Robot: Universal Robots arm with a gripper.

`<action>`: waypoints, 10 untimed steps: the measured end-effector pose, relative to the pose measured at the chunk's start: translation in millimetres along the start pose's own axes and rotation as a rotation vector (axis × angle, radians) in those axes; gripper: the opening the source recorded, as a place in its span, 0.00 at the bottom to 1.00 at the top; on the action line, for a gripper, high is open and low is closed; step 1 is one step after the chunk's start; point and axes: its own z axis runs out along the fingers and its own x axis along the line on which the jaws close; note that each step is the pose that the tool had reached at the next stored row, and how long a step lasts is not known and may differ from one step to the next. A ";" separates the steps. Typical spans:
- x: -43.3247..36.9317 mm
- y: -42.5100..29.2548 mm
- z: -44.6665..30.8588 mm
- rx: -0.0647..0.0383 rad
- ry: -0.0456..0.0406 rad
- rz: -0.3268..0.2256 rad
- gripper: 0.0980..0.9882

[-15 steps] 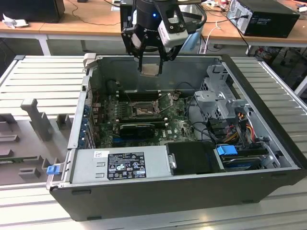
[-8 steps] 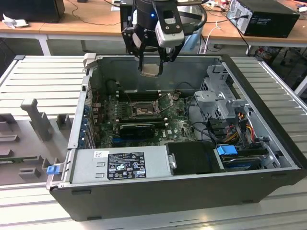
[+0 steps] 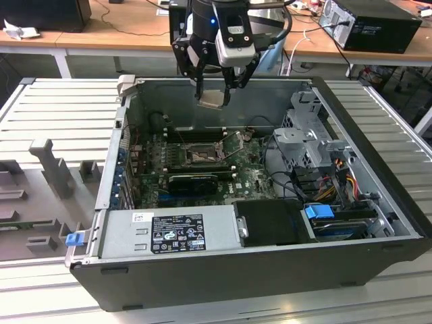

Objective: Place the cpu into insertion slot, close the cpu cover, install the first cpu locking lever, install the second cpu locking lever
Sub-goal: 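Place the cpu into insertion slot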

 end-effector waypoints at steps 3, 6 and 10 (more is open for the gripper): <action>0.0 0.0 0.0 0.000 -0.0016 0.017 0.48; 0.0 0.0 0.1 -0.001 -0.0030 0.033 0.48; 0.0 0.0 0.2 -0.001 -0.0056 0.063 0.48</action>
